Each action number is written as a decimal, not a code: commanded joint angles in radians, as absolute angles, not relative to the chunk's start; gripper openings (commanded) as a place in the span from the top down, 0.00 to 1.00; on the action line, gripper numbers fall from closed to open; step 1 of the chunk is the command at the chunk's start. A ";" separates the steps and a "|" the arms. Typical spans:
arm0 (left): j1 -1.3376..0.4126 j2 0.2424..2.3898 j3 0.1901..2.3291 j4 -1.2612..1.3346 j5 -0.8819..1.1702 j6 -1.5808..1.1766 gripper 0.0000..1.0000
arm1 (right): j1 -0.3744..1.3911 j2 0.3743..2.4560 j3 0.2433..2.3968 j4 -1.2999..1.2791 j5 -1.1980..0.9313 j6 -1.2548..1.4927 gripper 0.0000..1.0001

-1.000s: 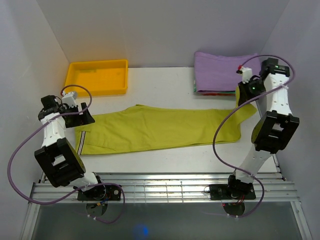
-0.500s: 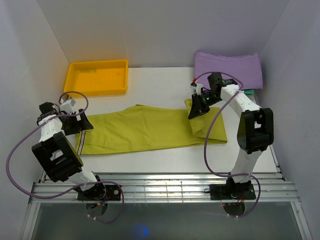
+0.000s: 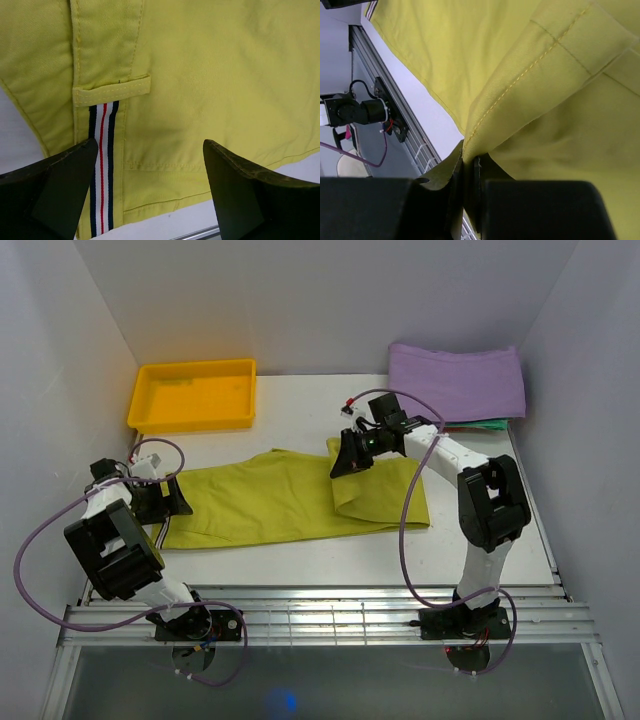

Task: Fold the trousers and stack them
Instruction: Fold the trousers

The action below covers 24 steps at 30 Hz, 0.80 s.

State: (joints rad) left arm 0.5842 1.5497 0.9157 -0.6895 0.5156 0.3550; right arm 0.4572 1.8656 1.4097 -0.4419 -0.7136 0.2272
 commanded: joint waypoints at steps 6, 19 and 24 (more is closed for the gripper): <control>0.583 1.562 0.905 -0.655 0.505 0.373 0.02 | 0.549 1.950 1.417 -0.235 -0.744 0.399 0.92; 0.583 1.565 0.903 -0.650 0.502 0.370 0.02 | 0.586 2.003 1.384 -0.226 -0.716 0.436 0.92; 0.583 1.571 0.896 -0.641 0.492 0.362 0.02 | 0.600 1.980 1.393 -0.215 -0.701 0.472 0.92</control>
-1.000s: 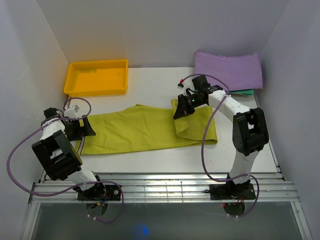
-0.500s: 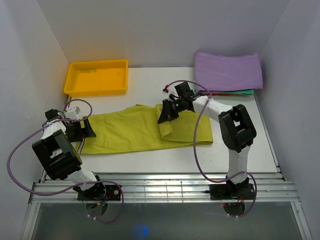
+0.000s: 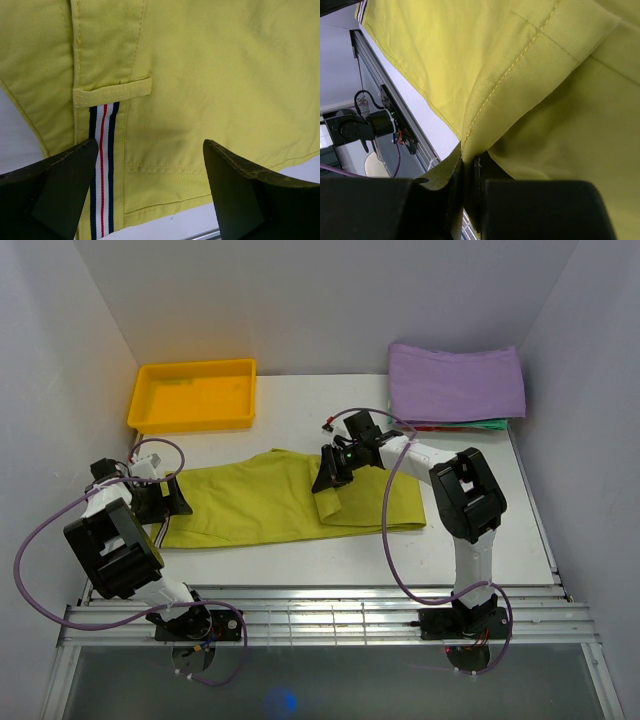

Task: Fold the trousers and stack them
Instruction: Fold the trousers

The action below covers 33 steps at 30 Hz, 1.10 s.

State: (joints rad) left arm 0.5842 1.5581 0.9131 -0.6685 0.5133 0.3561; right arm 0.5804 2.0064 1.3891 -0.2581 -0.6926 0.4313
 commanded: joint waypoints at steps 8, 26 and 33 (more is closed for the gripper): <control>0.583 1.577 0.897 -0.640 0.492 0.351 0.02 | 0.635 2.054 1.419 -0.229 -0.681 0.520 0.69; 0.583 1.497 0.986 -0.776 0.615 0.383 0.02 | 0.324 1.824 1.464 -0.671 -0.732 -0.113 0.23; 0.595 1.546 1.086 -0.923 0.730 0.413 0.02 | 0.000 1.733 1.272 -0.810 -0.615 -0.346 0.19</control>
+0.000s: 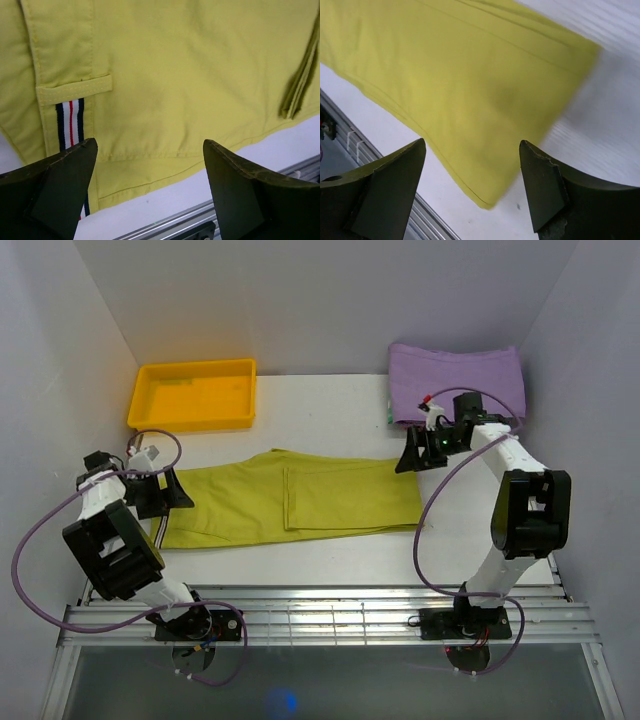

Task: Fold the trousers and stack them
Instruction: Fold the trousers

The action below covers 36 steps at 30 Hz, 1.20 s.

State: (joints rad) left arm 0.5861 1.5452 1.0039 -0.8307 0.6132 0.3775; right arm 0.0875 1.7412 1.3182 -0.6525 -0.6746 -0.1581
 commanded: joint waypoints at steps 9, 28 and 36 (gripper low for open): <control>0.614 1.585 1.169 -0.962 0.818 0.403 0.02 | -0.187 1.887 1.213 -0.862 -0.773 -0.463 0.26; 0.807 1.663 1.221 -0.946 0.767 0.403 0.02 | -0.140 2.043 1.109 -0.644 -0.907 -0.353 0.91; 0.864 1.649 1.172 -0.905 0.681 0.460 0.02 | -0.271 1.847 1.097 -0.782 -0.799 -0.449 0.92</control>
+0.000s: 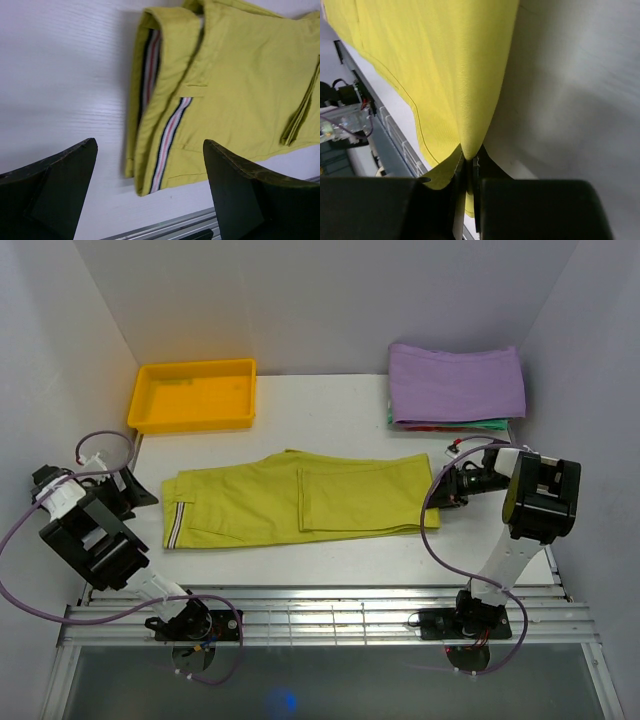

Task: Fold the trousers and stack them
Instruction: Fold the trousers

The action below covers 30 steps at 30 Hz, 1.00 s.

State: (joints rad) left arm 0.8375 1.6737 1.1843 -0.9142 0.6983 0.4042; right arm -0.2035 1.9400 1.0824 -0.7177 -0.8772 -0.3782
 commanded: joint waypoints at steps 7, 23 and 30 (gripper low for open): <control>0.862 1.693 1.106 -0.985 0.828 0.597 0.02 | -0.380 1.784 1.225 -0.982 -0.724 -0.583 0.92; 0.595 1.755 0.997 -0.786 0.902 0.440 0.28 | -0.256 1.645 1.390 -1.031 -1.006 -0.402 0.92; 0.520 1.828 1.014 -0.749 0.897 0.410 0.50 | -0.077 1.617 1.420 -0.866 -0.979 -0.230 0.92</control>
State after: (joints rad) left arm 0.5697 1.8240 0.9943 -0.7971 0.8803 0.4225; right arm -0.1421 1.6703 1.3693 -0.9703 -0.9390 -0.3401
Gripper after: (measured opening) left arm 0.522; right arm 0.088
